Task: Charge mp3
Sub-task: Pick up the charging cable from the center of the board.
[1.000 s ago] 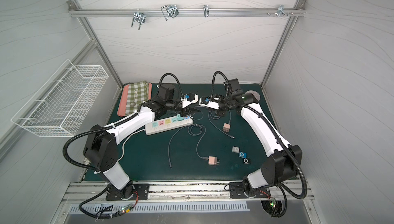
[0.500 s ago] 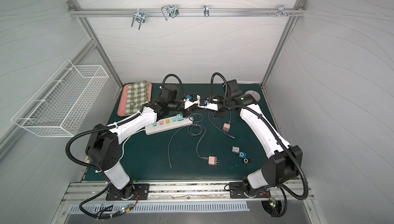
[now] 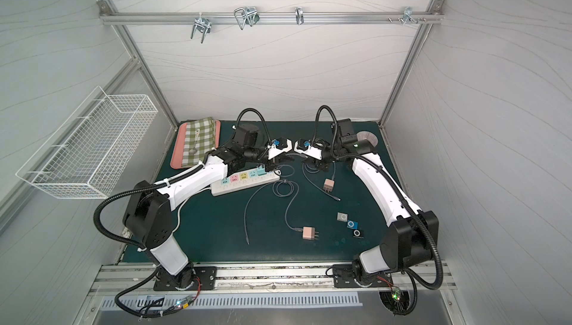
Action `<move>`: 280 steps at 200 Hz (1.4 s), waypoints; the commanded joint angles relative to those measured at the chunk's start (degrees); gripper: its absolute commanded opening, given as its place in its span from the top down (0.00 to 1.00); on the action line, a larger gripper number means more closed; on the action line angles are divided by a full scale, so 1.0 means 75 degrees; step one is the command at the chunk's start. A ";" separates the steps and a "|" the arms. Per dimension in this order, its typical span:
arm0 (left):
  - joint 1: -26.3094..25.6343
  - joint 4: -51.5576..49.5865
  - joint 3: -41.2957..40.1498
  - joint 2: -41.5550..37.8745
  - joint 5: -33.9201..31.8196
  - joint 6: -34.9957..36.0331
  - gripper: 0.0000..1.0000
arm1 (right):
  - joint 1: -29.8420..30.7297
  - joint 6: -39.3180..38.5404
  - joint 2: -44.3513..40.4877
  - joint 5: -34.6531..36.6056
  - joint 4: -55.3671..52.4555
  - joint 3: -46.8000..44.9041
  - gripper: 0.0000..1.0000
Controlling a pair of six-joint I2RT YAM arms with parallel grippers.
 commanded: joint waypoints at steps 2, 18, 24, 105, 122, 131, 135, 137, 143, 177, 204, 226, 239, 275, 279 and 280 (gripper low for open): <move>-0.0038 0.0161 0.0021 -0.0391 0.0007 0.0268 1.00 | -0.0292 0.0141 -0.0452 -0.0945 0.0539 -0.0319 0.65; -0.0037 0.0084 0.0010 -0.0416 -0.0004 0.0322 1.00 | -0.0520 0.0338 -0.0549 -0.1184 0.0817 -0.0506 0.63; -0.0038 0.0068 -0.0001 -0.0433 -0.0003 0.0333 1.00 | -0.0605 0.0399 -0.0584 -0.1324 0.0891 -0.0536 0.63; -0.0057 0.0287 -0.0077 -0.0392 -0.0718 0.0560 1.00 | -0.0781 0.1356 -0.0225 -0.3690 0.1161 -0.0196 0.54; -0.0057 0.0455 -0.0140 -0.0404 -0.0998 0.0585 1.00 | -0.0742 0.1582 -0.0133 -0.3713 0.1172 -0.0171 0.54; -0.0057 0.0530 -0.0184 -0.0430 -0.1084 0.0605 1.00 | -0.0715 0.1691 -0.0091 -0.3678 0.1177 -0.0169 0.54; -0.0050 0.0578 -0.0202 -0.0438 -0.1118 0.0613 1.00 | -0.0697 0.1714 -0.0053 -0.3666 0.1142 -0.0153 0.54; -0.0052 0.0599 -0.0213 -0.0439 -0.1127 0.0623 1.00 | -0.0702 0.1728 -0.0035 -0.3660 0.1133 -0.0138 0.54; -0.0059 0.0662 -0.0226 -0.0447 -0.1192 0.0627 1.00 | -0.0689 0.1799 0.0021 -0.3622 0.1120 -0.0125 0.54; -0.0064 0.0929 -0.0354 -0.0494 -0.1384 0.0700 1.00 | -0.0658 0.2153 0.0347 -0.3418 0.1068 0.0084 0.64; -0.0078 0.1052 -0.0461 -0.0527 -0.1537 0.0807 1.00 | -0.0660 0.2473 0.0549 -0.3412 0.1135 0.0192 0.66; -0.0092 0.1077 -0.0521 -0.0575 -0.1571 0.0884 1.00 | -0.0643 0.2606 0.0717 -0.3454 0.1109 0.0295 0.65; -0.0098 0.1089 -0.0544 -0.0583 -0.1603 0.0909 1.00 | -0.0621 0.2689 0.0770 -0.3533 0.1162 0.0313 0.66; -0.0107 0.1170 -0.0613 -0.0618 -0.1711 0.0928 1.00 | -0.0540 0.2520 0.0946 -0.3693 0.0837 0.0463 0.79; -0.0107 0.1172 -0.0609 -0.0620 -0.1723 0.0924 1.00 | -0.0545 0.2500 0.0946 -0.3730 0.0803 0.0465 0.81; -0.0107 0.1169 -0.0612 -0.0623 -0.1719 0.0923 1.00 | -0.0543 0.2495 0.0946 -0.3746 0.0795 0.0465 0.81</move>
